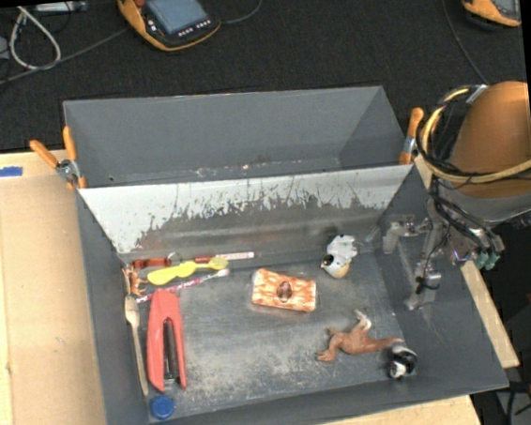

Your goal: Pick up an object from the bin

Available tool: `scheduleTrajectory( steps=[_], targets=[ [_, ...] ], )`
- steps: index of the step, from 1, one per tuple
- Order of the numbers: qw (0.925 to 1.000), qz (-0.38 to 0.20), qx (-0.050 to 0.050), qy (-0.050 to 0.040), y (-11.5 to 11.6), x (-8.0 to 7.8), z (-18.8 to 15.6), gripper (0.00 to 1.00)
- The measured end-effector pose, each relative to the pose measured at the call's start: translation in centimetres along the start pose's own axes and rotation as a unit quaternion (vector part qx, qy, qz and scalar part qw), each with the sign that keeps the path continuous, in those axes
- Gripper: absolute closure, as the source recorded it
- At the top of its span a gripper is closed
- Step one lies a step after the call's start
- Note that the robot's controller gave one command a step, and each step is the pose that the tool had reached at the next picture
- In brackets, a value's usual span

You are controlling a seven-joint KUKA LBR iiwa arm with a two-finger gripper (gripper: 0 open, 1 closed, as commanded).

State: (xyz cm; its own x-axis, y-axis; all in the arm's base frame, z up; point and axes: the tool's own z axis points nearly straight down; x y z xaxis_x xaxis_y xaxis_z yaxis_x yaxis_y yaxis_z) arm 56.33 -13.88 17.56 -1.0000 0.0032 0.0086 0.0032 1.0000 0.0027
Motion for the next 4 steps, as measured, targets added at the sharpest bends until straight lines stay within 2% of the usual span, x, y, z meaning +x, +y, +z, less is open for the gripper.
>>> scheduleTrajectory(
  steps=[1, 2, 3, 4],
  targets=[
    [1.0, -0.002, 0.001, -0.0039, 0.0, -0.2, -0.5, 0.0],
    [1.0, -0.005, 0.001, -0.0036, 2.0, 3.5, 8.1, 0.0],
    [0.9998, -0.017, 0.002, -0.006, 3.0, 4.9, 7.6, 0.0],
    [0.9999, -0.012, -0.001, 0.0021, 5.7, 7.8, 7.8, 0.0]
  ],
)
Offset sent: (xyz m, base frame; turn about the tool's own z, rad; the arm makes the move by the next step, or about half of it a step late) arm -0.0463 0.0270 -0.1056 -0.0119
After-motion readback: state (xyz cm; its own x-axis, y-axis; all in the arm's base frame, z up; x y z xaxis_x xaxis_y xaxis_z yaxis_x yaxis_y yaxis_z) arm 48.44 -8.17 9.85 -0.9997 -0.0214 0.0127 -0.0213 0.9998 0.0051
